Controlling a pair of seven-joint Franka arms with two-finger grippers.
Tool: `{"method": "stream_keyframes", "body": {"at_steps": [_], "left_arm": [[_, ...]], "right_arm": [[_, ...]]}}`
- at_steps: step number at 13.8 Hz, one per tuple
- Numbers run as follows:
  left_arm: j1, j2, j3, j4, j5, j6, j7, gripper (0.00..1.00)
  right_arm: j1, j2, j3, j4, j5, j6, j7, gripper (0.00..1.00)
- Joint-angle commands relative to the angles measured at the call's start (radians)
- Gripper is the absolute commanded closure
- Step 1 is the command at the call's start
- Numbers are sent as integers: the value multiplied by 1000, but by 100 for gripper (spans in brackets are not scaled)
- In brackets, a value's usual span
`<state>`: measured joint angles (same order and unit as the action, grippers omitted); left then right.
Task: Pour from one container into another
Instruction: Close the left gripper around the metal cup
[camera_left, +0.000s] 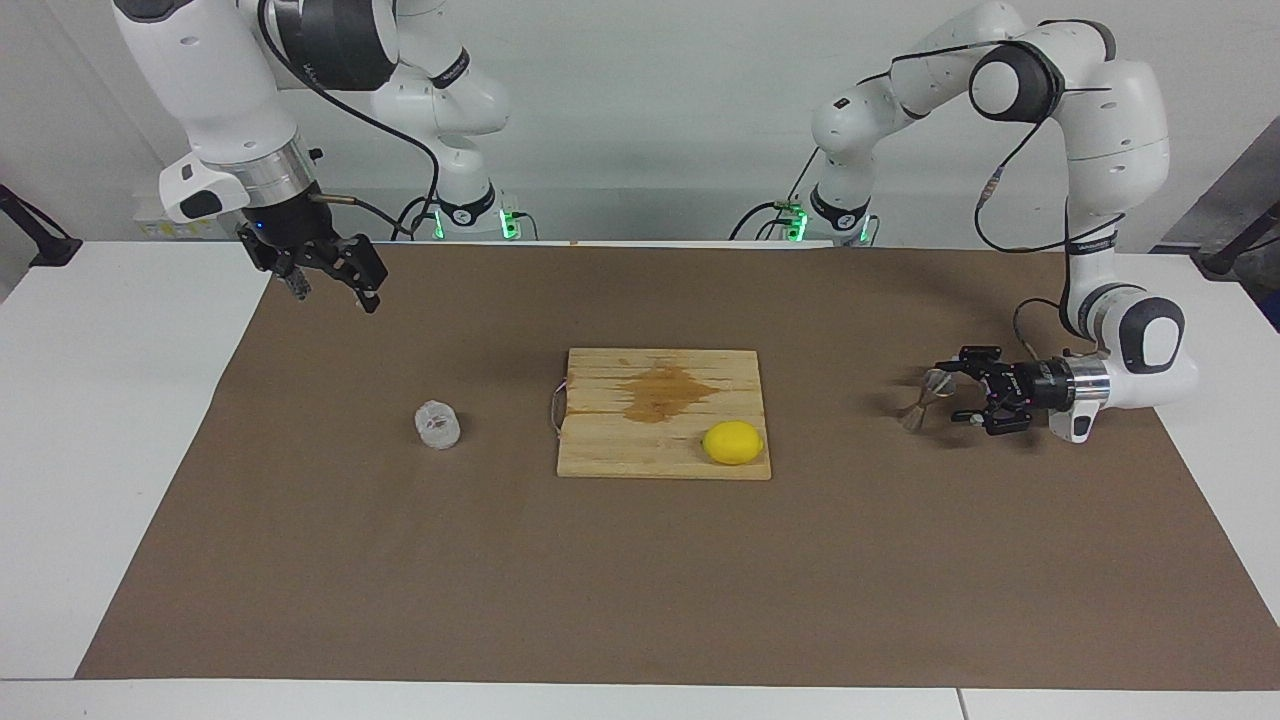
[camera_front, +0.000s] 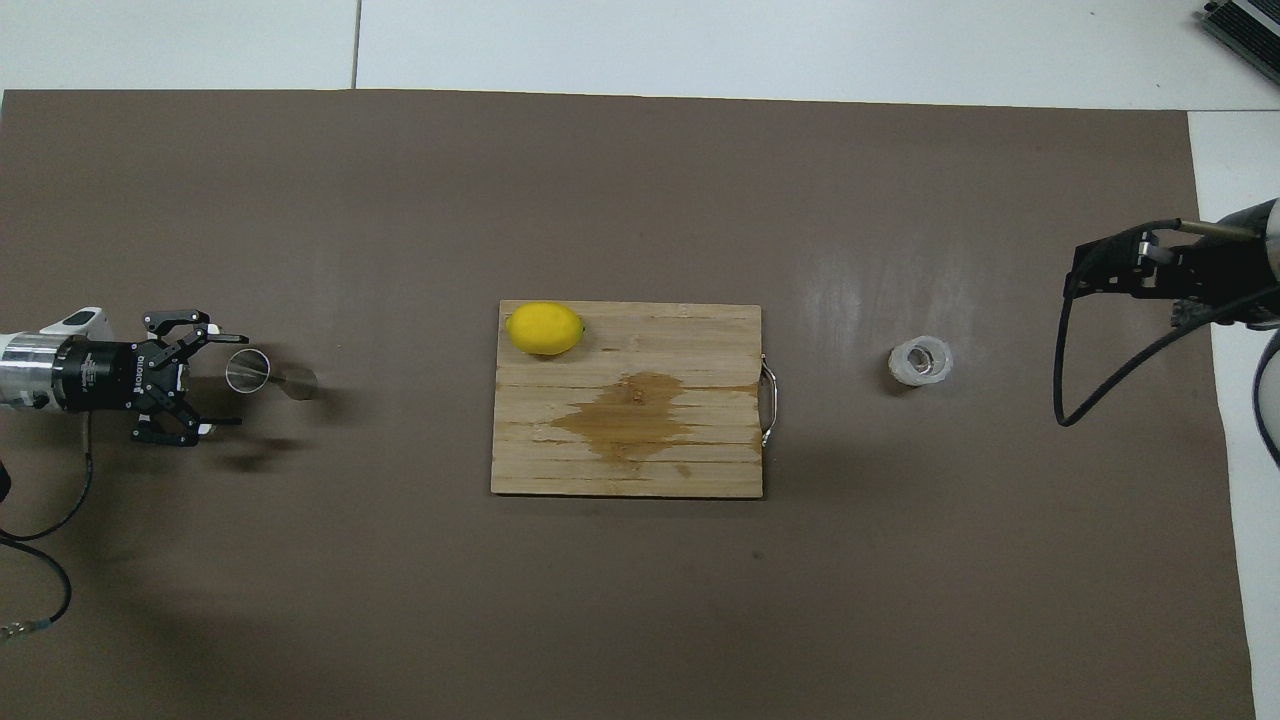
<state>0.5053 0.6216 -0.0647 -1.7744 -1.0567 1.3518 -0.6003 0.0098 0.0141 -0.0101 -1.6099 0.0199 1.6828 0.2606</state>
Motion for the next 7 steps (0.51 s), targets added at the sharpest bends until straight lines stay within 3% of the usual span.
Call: {"method": "stream_keyframes", "body": {"at_steps": [1,7], "left_arm": [[13,0,-23,-11,-28,-16,14,0],[9,0,-23,-14,-42,-14,17,0]], "right_arm": [[-11,-11,7,-10,15,-6,6,0],[-11,-11,7,-12,15,-6,6,0]]}}
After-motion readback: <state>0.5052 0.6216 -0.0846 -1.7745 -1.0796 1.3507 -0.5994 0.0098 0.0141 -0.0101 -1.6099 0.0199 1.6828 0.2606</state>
